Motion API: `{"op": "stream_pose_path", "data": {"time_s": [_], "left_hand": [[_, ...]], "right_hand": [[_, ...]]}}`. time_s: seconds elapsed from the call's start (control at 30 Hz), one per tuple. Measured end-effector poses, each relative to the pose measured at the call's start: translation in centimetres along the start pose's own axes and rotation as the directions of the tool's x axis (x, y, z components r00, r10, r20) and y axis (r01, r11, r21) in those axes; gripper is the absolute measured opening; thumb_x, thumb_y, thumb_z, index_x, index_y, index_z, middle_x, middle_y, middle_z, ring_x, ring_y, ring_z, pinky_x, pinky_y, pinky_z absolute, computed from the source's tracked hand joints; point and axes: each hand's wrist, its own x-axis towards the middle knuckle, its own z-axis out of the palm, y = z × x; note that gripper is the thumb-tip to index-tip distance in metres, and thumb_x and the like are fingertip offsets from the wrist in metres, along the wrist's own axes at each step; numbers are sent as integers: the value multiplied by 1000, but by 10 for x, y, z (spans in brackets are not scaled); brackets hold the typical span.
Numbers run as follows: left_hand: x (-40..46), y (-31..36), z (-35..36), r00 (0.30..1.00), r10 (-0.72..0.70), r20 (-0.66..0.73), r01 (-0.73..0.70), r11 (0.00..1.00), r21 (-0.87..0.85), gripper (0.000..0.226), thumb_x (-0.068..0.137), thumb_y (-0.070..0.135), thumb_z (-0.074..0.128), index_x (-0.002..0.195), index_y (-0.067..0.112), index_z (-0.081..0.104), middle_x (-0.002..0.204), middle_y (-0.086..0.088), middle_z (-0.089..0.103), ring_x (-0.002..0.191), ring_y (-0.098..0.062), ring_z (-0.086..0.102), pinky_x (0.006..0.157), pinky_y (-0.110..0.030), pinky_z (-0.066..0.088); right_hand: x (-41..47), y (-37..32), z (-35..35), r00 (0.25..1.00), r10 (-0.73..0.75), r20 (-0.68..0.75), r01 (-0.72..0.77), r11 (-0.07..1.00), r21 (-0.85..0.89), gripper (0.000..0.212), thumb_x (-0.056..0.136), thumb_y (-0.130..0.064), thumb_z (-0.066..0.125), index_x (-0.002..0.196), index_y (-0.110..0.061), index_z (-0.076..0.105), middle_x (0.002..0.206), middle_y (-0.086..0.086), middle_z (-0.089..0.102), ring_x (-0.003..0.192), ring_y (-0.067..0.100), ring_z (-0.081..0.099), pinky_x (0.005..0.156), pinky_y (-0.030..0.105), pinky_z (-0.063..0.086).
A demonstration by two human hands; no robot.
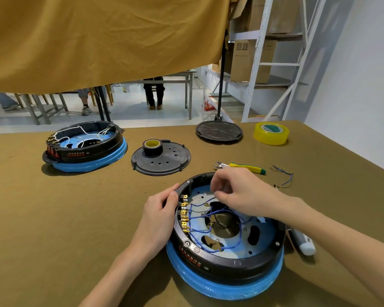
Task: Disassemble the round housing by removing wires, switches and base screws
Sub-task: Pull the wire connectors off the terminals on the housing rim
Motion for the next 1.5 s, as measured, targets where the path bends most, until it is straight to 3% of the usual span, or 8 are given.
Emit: {"op": "stream_pose_path", "data": {"time_s": [0.13, 0.23, 0.47, 0.77, 1.0, 1.2, 1.3, 1.5], "left_hand": [[0, -1, 1, 1000, 0, -11, 0, 1000, 1, 41, 109, 33, 40, 147, 23, 53, 135, 7, 66, 122, -3, 59, 107, -35, 49], [0, 0, 1, 1000, -2, -8, 2, 1000, 0, 41, 109, 32, 40, 147, 23, 54, 137, 6, 65, 124, -5, 59, 109, -37, 47], [-1, 0, 0, 1000, 3, -5, -3, 1000, -7, 40, 109, 32, 40, 146, 23, 54, 137, 7, 64, 127, -7, 57, 112, -42, 46], [-2, 1, 0, 1000, 1, 21, 0, 998, -62, 29, 109, 32, 41, 127, 38, 62, 107, 16, 75, 102, 2, 68, 86, -25, 53], [-2, 0, 6, 998, -45, -46, 35, 978, -205, 26, 107, 22, 47, 119, 26, 70, 101, 8, 78, 95, -6, 72, 70, -15, 53], [3, -1, 13, 989, -111, -96, 76, 945, -318, 28, 106, 17, 50, 124, 14, 71, 112, -5, 76, 108, -23, 70, 95, -47, 56], [5, -2, 15, 987, -126, -96, 86, 934, -348, 26, 105, 17, 51, 121, 15, 72, 108, -4, 78, 105, -24, 72, 93, -47, 57], [8, -6, 14, 989, -124, -83, 88, 933, -349, 26, 105, 18, 51, 121, 17, 72, 105, -3, 78, 102, -23, 73, 84, -39, 57]], "right_hand": [[-7, 1, -10, 997, 45, 59, -38, 993, -113, 8, 93, -32, 70, 88, -25, 71, 82, -9, 67, 70, 3, 59, 58, 16, 44], [-7, -5, 2, 989, 92, 113, -69, 979, -194, 21, 94, -37, 66, 93, -21, 80, 77, -9, 70, 71, 7, 64, 59, 26, 53], [-5, -10, 20, 991, 128, 47, -123, 988, -99, 19, 88, -38, 76, 89, -21, 83, 57, -18, 58, 55, 1, 56, 53, 14, 38], [-12, -20, 24, 994, 111, 17, -112, 993, 48, 12, 92, -29, 72, 91, -18, 78, 90, -6, 75, 83, 9, 68, 77, 31, 59], [-4, -27, -4, 983, 84, -163, 25, 818, 575, 8, 99, -8, 62, 99, -1, 65, 81, 12, 74, 69, 27, 68, 69, 33, 59], [10, -4, -20, 952, 265, -150, -64, 656, 752, 7, 99, -12, 65, 96, -8, 70, 78, 5, 70, 66, 17, 66, 59, 25, 54], [16, 29, -39, 896, 406, -182, -107, 593, 798, 12, 97, -17, 68, 103, -8, 74, 83, 6, 70, 67, 14, 69, 62, 24, 57], [17, 120, -58, 719, 622, -310, -301, 681, 667, 9, 95, -11, 69, 95, -4, 74, 84, 15, 70, 67, 19, 66, 58, 24, 54]]}}
